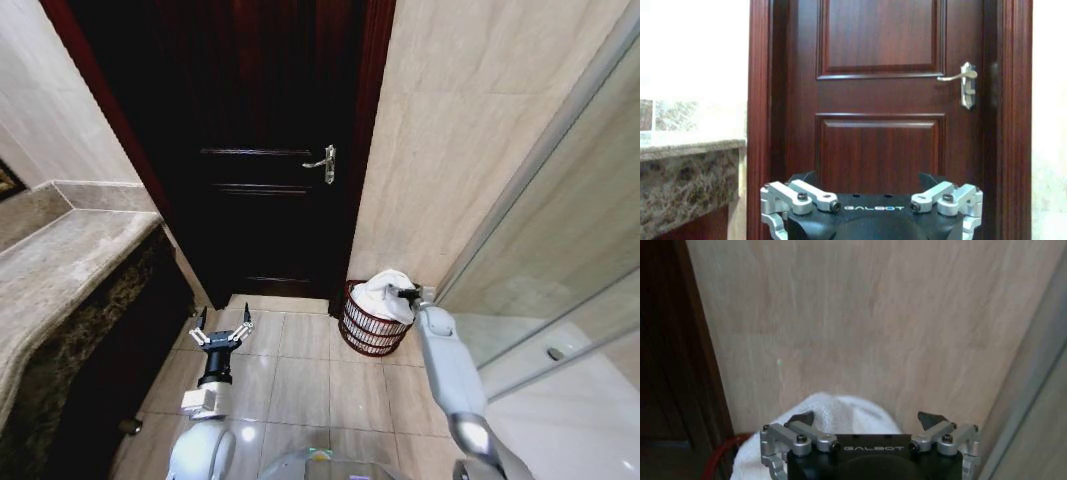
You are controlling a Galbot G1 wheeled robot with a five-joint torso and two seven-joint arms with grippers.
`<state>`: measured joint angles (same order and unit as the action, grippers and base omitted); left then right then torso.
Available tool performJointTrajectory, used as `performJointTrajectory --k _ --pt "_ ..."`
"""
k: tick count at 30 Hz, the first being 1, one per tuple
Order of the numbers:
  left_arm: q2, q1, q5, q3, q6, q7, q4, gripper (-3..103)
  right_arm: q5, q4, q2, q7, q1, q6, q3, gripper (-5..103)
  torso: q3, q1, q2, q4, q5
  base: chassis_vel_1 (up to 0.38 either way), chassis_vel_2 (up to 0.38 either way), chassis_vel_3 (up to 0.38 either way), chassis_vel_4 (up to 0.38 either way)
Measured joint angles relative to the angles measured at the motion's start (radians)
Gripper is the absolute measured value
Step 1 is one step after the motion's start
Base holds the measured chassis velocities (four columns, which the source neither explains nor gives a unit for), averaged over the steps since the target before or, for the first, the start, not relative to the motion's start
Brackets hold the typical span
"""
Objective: Discard the used towel into the hamper.
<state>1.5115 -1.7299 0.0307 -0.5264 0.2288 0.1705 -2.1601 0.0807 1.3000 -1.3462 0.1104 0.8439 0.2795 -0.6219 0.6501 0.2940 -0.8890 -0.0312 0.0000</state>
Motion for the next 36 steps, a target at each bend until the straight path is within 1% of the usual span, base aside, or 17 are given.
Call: performJointTrajectory --k 3,4,5,6,7,8,9,11,15,17,18,20,23,29,30,33,36 --pt "-0.010 0.003 -0.002 0.010 -0.001 -0.003 0.013 100 0.020 0.115 0.013 -0.009 0.083 -0.013 -0.005 100 0.000 0.000 0.000 -0.0001 0.0000 0.000 0.000 0.000 0.000" --pt "-0.010 0.003 -0.002 0.010 -0.001 -0.003 0.013 100 0.020 0.115 0.013 -0.009 0.083 -0.013 -0.005 100 0.000 0.000 0.000 -0.0001 0.0000 0.000 0.000 0.000 0.000" --pt "-0.012 0.005 -0.002 0.014 -0.001 -0.008 0.016 100 0.025 0.155 0.015 -0.012 0.117 -0.038 -0.007 100 0.000 0.000 0.000 0.0001 -0.0001 0.000 0.000 0.000 0.000" --pt "-0.012 0.005 -0.002 0.014 -0.001 -0.008 0.016 100 0.025 0.155 0.015 -0.012 0.117 -0.038 -0.007 100 0.000 0.000 0.000 0.0001 -0.0001 0.000 0.000 0.000 0.000" --pt "-0.011 0.006 -0.001 0.015 -0.001 -0.021 0.019 100 0.021 0.191 0.014 -0.023 0.149 -0.076 -0.008 100 0.000 0.000 0.000 0.0001 0.0001 0.000 0.000 0.000 0.000" --pt "-0.011 0.006 -0.001 0.015 -0.001 -0.021 0.019 100 0.021 0.191 0.014 -0.023 0.149 -0.076 -0.008 100 0.000 0.000 0.000 0.0001 0.0001 0.000 0.000 0.000 0.000" --pt "-0.008 0.009 -0.002 0.015 0.005 -0.029 0.029 100 0.017 0.229 0.008 -0.035 0.179 -0.108 -0.014 100 0.000 0.000 0.000 -0.0002 0.0001 0.000 0.000 0.000 0.000" --pt "-0.001 0.011 -0.003 0.018 0.012 -0.032 0.045 100 0.023 0.291 0.000 -0.057 0.225 -0.142 -0.019 100 0.000 0.000 0.000 -0.0002 -0.0002 0.000 0.000 0.000 0.000" --pt "0.004 0.011 -0.006 0.027 0.013 -0.036 0.052 100 0.027 0.350 -0.009 -0.070 0.273 -0.162 -0.029 100 0.000 0.000 0.000 -0.0002 0.0000 0.000 0.000 0.000 0.000" --pt "0.011 0.013 -0.015 0.039 0.013 -0.037 0.057 100 0.029 0.411 -0.022 -0.084 0.332 -0.192 -0.043 100 0.000 0.000 0.000 -0.0002 -0.0001 0.000 0.000 0.000 0.000" --pt "0.011 0.013 -0.015 0.039 0.013 -0.037 0.057 100 0.029 0.411 -0.022 -0.084 0.332 -0.192 -0.043 100 0.000 0.000 0.000 -0.0002 -0.0001 0.000 0.000 0.000 0.000" --pt "0.020 0.015 -0.020 0.057 0.006 -0.036 0.057 100 0.029 0.459 -0.033 -0.097 0.395 -0.237 -0.059 100 0.000 0.000 0.000 0.0000 0.0000 0.000 0.000 0.000 0.000" --pt "0.027 0.019 -0.038 0.076 -0.003 -0.028 0.057 100 0.041 0.503 -0.044 -0.104 0.440 -0.263 -0.077 100 -0.003 -0.002 0.005 0.0000 -0.0002 0.000 0.000 0.000 0.000" --pt "0.023 0.025 -0.058 0.113 -0.009 -0.003 0.046 100 0.053 0.539 -0.064 -0.121 0.485 -0.291 -0.085 100 -0.017 -0.014 0.031 -0.0003 0.0000 0.000 0.000 0.000 0.000" --pt "0.023 0.025 -0.058 0.113 -0.009 -0.003 0.046 100 0.053 0.539 -0.064 -0.121 0.485 -0.291 -0.085 100 -0.017 -0.014 0.031 -0.0003 0.0000 0.000 0.000 0.000 0.000" --pt "0.022 0.032 -0.067 0.131 -0.009 0.003 0.048 100 0.051 0.549 -0.078 -0.129 0.501 -0.322 -0.089 100 -0.029 -0.023 0.052 -0.0003 0.0001 0.000 0.000 0.000 0.000" --pt "0.021 0.037 -0.068 0.138 -0.010 0.004 0.056 100 0.050 0.577 -0.087 -0.133 0.518 -0.329 -0.095 100 -0.036 -0.029 0.066 -0.0004 0.0000 0.000 0.000 0.000 0.000"
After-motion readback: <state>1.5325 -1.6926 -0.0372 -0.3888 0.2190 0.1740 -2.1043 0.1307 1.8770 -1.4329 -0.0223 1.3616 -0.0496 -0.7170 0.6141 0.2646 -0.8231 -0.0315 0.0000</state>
